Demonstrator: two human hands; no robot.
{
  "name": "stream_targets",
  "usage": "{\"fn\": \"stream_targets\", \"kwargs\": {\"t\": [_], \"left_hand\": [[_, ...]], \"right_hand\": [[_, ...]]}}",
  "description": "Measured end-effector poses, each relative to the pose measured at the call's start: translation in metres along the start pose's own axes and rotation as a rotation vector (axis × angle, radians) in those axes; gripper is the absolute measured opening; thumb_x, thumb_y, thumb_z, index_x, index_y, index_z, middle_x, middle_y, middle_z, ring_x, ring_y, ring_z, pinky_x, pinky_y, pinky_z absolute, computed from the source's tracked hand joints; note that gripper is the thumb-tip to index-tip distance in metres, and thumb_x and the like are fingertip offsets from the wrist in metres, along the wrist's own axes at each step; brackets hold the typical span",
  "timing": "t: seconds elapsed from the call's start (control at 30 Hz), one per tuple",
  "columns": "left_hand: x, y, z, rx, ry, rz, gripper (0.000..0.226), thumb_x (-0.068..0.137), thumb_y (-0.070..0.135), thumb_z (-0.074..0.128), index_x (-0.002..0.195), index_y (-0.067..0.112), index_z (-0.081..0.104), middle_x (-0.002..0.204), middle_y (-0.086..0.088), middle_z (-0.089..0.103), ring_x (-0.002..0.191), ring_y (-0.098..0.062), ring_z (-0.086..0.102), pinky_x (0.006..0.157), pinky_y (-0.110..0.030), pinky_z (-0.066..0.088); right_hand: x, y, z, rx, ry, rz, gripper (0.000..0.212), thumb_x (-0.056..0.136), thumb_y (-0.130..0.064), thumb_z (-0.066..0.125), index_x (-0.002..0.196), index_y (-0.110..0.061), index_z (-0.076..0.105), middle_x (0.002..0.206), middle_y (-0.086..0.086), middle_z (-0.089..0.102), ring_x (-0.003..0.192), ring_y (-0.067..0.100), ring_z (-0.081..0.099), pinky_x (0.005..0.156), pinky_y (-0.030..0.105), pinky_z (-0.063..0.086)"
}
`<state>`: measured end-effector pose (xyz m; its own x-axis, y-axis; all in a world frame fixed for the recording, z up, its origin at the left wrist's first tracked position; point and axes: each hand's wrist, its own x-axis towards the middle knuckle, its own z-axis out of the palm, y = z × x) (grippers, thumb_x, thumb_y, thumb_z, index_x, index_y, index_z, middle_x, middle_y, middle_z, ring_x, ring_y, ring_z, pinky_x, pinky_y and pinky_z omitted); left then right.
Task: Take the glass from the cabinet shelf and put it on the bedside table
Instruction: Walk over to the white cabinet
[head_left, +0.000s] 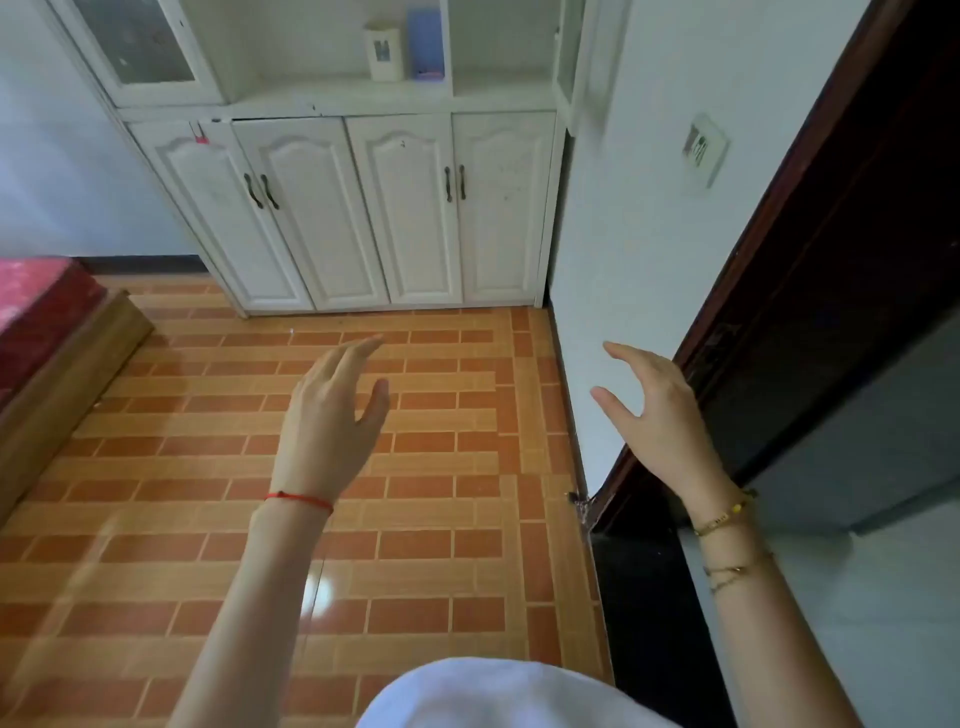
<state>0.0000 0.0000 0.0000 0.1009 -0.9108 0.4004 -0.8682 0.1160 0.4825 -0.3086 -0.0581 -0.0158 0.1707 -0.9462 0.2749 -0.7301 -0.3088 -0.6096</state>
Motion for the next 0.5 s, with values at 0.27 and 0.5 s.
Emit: {"fn": "stream_targets", "kwargs": {"t": [0.27, 0.5], "left_hand": [[-0.025, 0.002, 0.01, -0.007, -0.019, -0.031, 0.041, 0.096, 0.015, 0.056, 0.137, 0.011, 0.052, 0.133, -0.008, 0.06, 0.124, -0.027, 0.056, 0.102, -0.048, 0.048], [-0.03, 0.012, 0.017, -0.016, -0.019, -0.054, 0.041, 0.095, 0.015, 0.055, 0.136, 0.012, 0.053, 0.131, -0.007, 0.061, 0.123, -0.026, 0.056, 0.101, -0.046, 0.048]], "right_hand": [[-0.02, 0.01, 0.0, -0.013, -0.012, 0.031, 0.05, 0.092, -0.028, 0.063, 0.139, -0.016, 0.052, 0.139, 0.001, 0.056, 0.135, 0.019, 0.045, 0.108, 0.027, 0.032], [-0.025, 0.021, -0.001, -0.01, -0.032, 0.049, 0.05, 0.092, -0.028, 0.063, 0.139, -0.015, 0.052, 0.139, 0.002, 0.056, 0.136, 0.02, 0.044, 0.108, 0.026, 0.031]]}}
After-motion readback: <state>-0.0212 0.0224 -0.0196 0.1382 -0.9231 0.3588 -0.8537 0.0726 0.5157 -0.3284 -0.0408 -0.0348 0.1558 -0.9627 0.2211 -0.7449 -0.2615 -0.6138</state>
